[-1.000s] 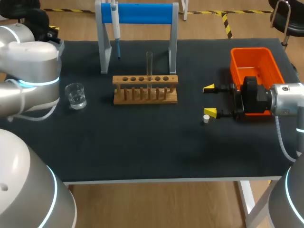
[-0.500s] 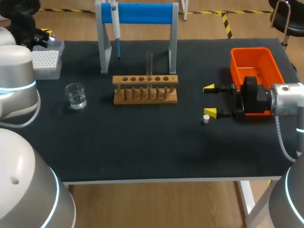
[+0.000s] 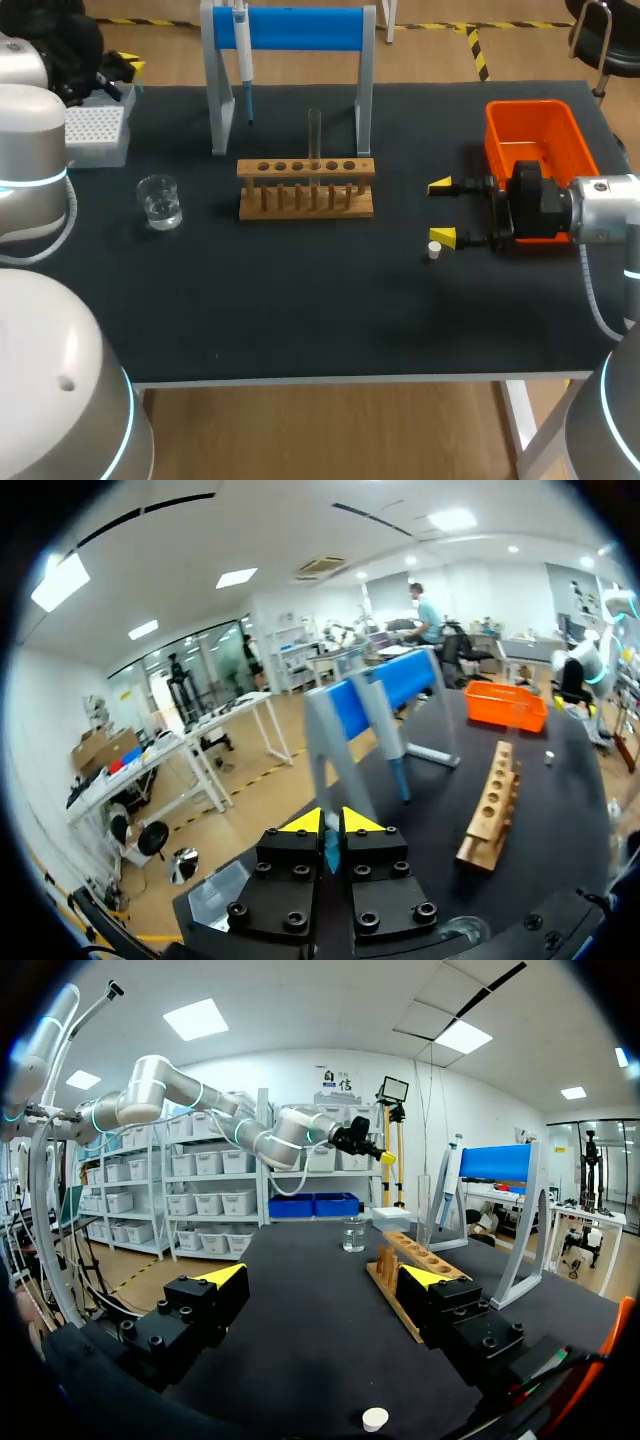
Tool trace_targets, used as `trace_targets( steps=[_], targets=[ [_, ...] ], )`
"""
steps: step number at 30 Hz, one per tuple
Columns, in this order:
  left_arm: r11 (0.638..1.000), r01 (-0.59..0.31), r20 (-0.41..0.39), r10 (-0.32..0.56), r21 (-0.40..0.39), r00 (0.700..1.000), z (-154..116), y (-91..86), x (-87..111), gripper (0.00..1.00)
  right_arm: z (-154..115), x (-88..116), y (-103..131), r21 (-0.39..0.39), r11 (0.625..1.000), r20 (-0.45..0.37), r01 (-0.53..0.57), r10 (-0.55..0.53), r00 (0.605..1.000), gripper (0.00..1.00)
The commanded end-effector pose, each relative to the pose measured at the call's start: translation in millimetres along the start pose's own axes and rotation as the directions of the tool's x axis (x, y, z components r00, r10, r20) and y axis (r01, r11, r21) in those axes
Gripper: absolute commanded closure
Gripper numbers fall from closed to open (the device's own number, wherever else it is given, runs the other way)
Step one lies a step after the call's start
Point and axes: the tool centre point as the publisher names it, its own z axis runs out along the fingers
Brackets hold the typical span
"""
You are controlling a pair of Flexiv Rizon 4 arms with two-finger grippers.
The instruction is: Invert the test tube, pick up the pipette, mount the tip to pipette, aspirate from beaker and dispense into the tube, eject the tip, return the pipette, and cap with the stopper.
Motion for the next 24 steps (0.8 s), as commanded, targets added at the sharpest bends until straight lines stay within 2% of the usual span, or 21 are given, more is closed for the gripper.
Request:
trace_targets(
  steps=[1,4,7,9,24],
  targets=[
    [0.996,-0.044,-0.123,0.034,-0.08,0.992,-29.6,-17.3,26.4,1.0,0.3,0.9,0.2,0.002,1.0,0.003,0.0,0.0,1.0,0.0],
    [0.993,-0.091,-0.205,0.074,-0.079,0.976,-31.5,-28.2,55.0,1.0,0.3,0.9,0.2,0.002,1.0,0.003,0.0,0.0,1.0,0.0],
    [0.989,-0.136,-0.312,0.113,-0.054,0.943,-32.8,-41.4,87.4,1.0,0.3,0.9,0.2,0.002,1.0,0.003,0.0,0.0,1.0,0.0],
    [0.985,-0.164,-0.359,0.136,-0.049,0.923,-35.0,-48.2,100.1,1.0,0.3,0.9,0.2,0.002,1.0,0.003,0.0,0.0,1.0,0.0],
    [0.985,-0.164,-0.359,0.136,-0.049,0.923,-35.0,-48.2,100.1,1.0,0.3,0.9,0.2,0.002,1.0,0.003,0.0,0.0,1.0,0.0]
  ],
)
